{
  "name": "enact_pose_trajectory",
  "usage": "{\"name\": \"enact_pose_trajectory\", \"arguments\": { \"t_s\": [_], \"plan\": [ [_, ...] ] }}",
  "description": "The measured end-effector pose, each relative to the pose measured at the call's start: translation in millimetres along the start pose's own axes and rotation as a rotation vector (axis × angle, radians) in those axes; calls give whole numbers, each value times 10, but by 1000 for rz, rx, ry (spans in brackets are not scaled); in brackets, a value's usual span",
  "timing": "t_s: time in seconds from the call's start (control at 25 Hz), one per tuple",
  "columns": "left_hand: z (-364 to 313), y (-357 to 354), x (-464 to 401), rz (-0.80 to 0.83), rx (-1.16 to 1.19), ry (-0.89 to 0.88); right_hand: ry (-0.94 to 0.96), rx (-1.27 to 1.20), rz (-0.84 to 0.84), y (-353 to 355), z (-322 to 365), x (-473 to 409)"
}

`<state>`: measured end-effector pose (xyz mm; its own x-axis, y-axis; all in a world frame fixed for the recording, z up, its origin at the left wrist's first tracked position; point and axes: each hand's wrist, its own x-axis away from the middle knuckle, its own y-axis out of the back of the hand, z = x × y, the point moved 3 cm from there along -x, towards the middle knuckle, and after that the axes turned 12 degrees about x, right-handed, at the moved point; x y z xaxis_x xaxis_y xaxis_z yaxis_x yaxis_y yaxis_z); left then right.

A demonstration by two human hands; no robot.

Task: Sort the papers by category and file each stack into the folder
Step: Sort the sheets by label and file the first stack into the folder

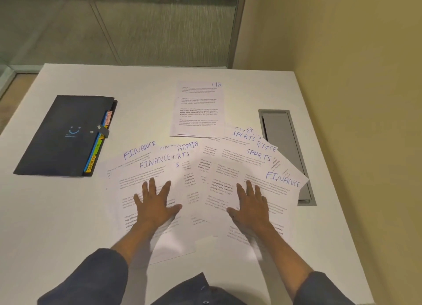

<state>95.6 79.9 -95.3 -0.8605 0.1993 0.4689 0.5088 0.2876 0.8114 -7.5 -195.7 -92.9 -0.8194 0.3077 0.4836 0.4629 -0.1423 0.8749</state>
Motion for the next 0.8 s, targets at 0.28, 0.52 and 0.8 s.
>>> {"name": "enact_pose_trajectory", "arguments": {
  "t_s": [0.28, 0.52, 0.8],
  "plan": [
    [-276, -68, -12, 34, -138, -246, 209, -17, -70, 124, 508, -82],
    [-141, -132, -59, 52, -132, -149, 150, 42, -31, 11, 587, -137],
    [81, -90, 29, 3, -112, -172, 86, 69, -85, 71, 682, -133]
  ]
}}
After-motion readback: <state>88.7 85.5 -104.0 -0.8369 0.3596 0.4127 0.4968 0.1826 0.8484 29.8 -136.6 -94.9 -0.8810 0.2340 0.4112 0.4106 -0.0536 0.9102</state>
